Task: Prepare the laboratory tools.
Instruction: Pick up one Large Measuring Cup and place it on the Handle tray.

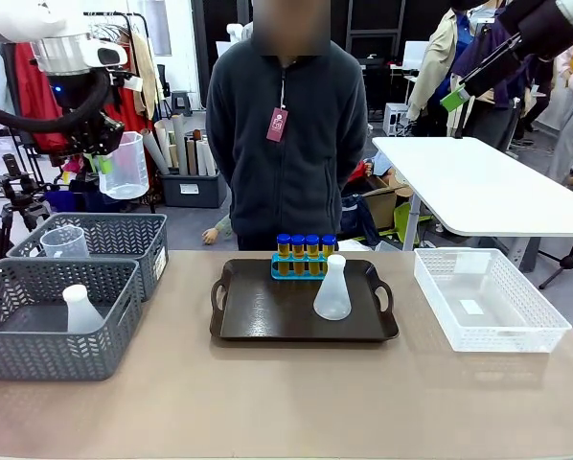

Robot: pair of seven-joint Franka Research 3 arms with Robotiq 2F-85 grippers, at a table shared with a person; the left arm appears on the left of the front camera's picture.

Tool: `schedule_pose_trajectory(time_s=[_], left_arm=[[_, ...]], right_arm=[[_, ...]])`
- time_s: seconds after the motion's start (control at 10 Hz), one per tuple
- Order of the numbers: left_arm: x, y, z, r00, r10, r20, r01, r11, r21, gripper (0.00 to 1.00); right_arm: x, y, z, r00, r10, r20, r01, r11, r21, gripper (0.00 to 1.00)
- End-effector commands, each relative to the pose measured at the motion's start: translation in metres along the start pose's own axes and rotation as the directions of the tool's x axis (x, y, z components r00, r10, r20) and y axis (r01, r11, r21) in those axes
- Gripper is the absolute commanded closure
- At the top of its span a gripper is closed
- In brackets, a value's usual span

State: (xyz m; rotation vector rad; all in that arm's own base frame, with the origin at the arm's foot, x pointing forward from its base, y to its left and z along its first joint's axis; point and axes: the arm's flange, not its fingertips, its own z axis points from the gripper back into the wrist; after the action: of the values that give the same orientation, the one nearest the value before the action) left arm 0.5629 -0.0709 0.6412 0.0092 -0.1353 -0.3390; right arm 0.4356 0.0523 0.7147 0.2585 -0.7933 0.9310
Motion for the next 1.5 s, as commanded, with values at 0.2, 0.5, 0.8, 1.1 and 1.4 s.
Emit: schedule_pose_trajectory(time_s=[0.2,0.5,0.8,1.1,1.4], left_arm=[[-0.002,0.0,0.001,1.0,-0.001,0.003,0.001,1.0,0.01,1.0],[-0.006,-0.035,0.034,0.981,-0.191,0.039,0.192,0.981,0.0,1.0],[-0.016,-0.089,0.068,0.92,-0.371,0.128,0.367,0.929,0.054,1.0],[-0.018,-0.144,0.079,0.815,-0.552,0.175,0.555,0.831,0.039,1.0],[-0.011,-0.183,0.067,0.714,-0.677,0.178,0.684,0.729,0.028,1.0]], right_arm=[[0.0,0.001,0.001,1.0,0.008,0.006,-0.008,1.0,0.004,0.0],[0.0,0.001,0.001,1.0,0.008,0.006,-0.008,1.0,0.004,0.0],[0.0,0.001,0.001,1.0,0.008,0.006,-0.008,1.0,0.004,0.0],[0.0,0.001,0.001,1.0,0.008,0.006,-0.008,1.0,0.004,0.0],[0.0,0.001,0.001,1.0,0.008,0.006,-0.008,1.0,0.004,0.0]])
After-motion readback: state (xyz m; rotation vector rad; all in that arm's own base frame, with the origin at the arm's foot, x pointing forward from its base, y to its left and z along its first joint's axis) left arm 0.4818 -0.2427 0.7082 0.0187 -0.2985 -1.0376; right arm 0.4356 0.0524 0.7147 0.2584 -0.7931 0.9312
